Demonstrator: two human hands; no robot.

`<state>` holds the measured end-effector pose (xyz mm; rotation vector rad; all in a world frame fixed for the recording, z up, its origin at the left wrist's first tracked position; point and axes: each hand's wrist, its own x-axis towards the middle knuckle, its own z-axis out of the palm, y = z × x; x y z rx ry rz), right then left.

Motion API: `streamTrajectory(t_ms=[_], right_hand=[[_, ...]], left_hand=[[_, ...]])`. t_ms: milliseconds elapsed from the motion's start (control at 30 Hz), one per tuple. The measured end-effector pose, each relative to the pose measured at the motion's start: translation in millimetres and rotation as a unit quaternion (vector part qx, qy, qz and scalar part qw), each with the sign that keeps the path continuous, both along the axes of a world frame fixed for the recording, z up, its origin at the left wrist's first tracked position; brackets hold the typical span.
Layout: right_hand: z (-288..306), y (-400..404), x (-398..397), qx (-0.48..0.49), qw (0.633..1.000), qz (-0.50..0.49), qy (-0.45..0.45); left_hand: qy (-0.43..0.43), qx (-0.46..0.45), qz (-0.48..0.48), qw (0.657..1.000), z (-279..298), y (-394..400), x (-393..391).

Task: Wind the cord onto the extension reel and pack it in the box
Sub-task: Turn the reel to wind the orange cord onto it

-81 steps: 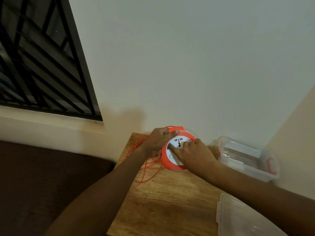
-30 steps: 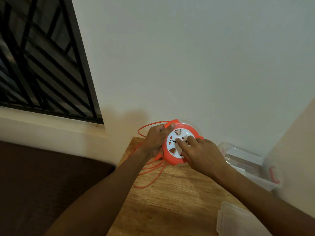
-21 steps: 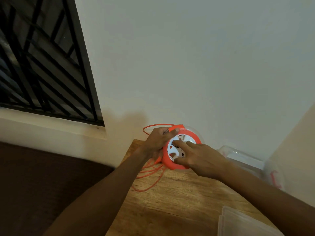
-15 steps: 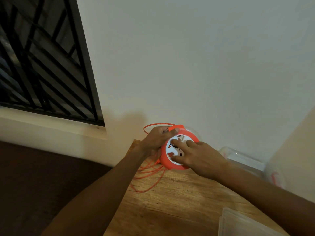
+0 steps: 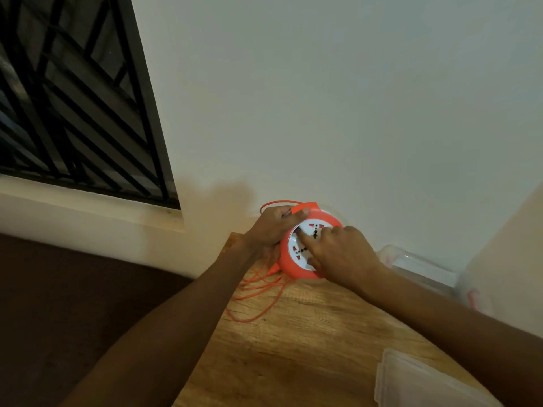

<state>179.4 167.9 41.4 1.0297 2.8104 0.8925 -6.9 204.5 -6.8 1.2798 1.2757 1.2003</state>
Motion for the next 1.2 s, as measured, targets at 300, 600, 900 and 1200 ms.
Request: streamTrajectory(t_ms=[300, 600, 900, 1200], right_hand=[[-23.1, 12.8, -2.0, -0.396, 0.780, -0.198, 0.442], [-30.0, 2.2, 31.5, -0.106, 0.987, 0.016, 0.122], [-43.9, 2.4, 40.8, -0.088, 0.987, 0.131, -0.028], [-39.9, 2.6, 38.9, -0.077, 0.985, 0.139, -0.070]], left_hand=[[0.024, 0.025, 0.061, 0.998, -3.9, 5.7, 10.2], [0.004, -0.051, 0.023, 0.998, -14.4, -0.4, 9.5], [0.075, -0.048, -0.041, 0.995, -21.6, -10.0, 14.6], [0.056, -0.057, -0.037, 0.996, -25.2, -11.4, 18.9]])
